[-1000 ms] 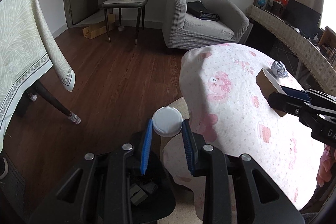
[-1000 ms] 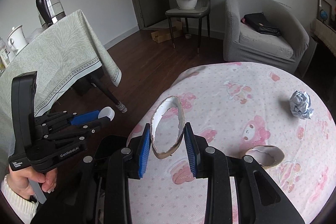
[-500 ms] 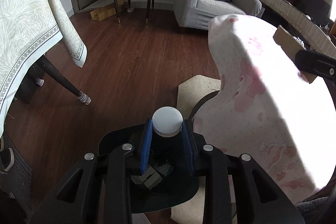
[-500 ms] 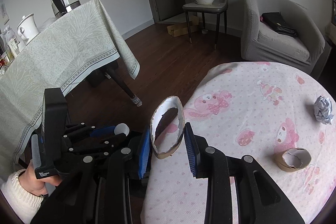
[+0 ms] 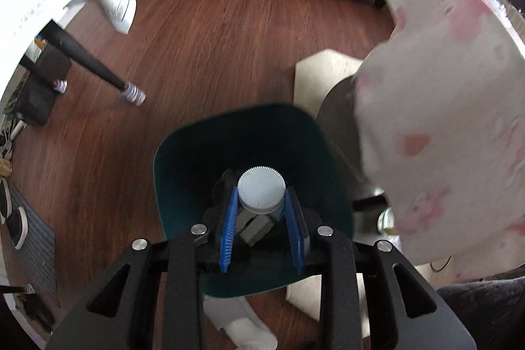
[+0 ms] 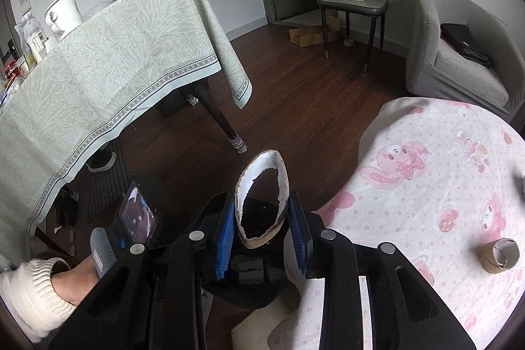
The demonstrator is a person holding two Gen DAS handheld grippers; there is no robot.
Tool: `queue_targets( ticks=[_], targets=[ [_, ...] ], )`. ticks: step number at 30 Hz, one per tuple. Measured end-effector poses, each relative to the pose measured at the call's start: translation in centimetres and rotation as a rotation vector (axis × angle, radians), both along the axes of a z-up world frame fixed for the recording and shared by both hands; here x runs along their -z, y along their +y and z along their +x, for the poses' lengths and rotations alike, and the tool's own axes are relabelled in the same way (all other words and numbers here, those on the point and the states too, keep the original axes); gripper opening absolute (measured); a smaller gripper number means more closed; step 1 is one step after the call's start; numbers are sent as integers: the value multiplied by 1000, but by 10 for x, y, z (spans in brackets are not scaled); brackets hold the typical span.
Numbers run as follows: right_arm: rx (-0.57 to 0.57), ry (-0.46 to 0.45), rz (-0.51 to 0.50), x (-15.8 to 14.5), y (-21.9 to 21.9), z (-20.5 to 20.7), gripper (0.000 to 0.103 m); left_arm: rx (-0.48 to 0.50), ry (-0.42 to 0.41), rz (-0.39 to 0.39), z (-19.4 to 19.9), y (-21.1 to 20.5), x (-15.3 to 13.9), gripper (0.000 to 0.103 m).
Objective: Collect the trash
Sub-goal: 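Carry the bottle cap and the cardboard piece over the green bin, then open the left tool over the bin while the right tool releases the cardboard piece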
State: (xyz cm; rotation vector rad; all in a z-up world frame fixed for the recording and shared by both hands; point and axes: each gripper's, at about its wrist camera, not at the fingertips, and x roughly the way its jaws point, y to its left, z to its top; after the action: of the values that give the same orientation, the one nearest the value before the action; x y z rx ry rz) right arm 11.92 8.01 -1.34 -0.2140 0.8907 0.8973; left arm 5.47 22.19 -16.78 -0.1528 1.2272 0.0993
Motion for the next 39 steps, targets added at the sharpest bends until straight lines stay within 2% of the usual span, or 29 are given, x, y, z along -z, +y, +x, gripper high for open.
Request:
queue_targets(
  ticks=[4, 12, 17, 20, 26, 33, 39],
  targets=[
    [-7, 16, -6, 4, 8, 1, 32, -7, 71, -39, -7, 11, 17, 31],
    [-29, 47, -28, 17, 28, 0, 32, 16, 131, -30, -19, 15, 31, 33],
    [-44, 59, -51, 27, 46, 0, 32, 11, 134, -29, -24, 22, 32, 45],
    [-43, 69, -61, 32, 54, 1, 32, -1, 114, -27, -29, 31, 27, 49],
    [-49, 94, -102, 53, 69, 2, 32, -40, 45, -37, -35, 52, 9, 52],
    [-68, 124, -162, 80, 90, 2, 32, -67, -86, -1, -42, 66, -29, 58],
    [-85, 149, -222, 109, 101, -4, 32, -107, -176, 17, -47, 80, -57, 57]
  ],
)
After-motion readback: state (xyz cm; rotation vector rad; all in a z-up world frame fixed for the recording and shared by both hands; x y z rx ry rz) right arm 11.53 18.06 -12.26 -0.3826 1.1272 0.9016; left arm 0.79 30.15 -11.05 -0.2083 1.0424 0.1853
